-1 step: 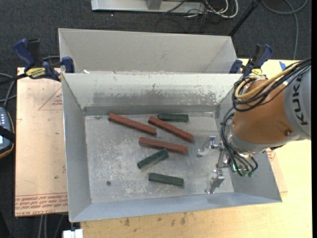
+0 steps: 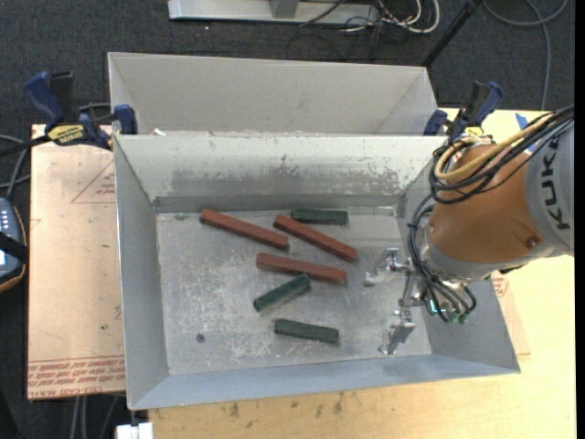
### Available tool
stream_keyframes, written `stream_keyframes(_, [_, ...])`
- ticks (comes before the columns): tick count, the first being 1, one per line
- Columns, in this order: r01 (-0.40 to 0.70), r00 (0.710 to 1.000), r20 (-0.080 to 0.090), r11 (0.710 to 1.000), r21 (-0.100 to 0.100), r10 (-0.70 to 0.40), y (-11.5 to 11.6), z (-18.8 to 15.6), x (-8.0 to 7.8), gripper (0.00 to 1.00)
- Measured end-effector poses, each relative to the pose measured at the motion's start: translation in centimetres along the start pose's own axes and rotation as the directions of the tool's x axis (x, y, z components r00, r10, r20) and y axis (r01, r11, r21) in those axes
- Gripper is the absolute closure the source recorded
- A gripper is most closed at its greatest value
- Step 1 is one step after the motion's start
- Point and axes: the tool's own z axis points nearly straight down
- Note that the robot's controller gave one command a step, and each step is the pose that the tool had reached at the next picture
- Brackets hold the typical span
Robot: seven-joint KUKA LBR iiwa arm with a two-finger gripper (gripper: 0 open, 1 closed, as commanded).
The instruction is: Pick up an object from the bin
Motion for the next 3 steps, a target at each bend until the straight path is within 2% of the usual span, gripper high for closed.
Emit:
stream_keyframes(1, [0.004,1.0,0.006,1.0,0.001,-0.004,4.7,3.8,-1.7,0.0])
stream_keyframes(2, [-0.051,0.999,0.003,0.999,0.0,0.051,6.5,7.1,-1.5,1.0])
stream_keyframes(3, [-0.051,0.999,0.003,0.999,0.0,0.051,6.5,7.1,-1.5,1.0])
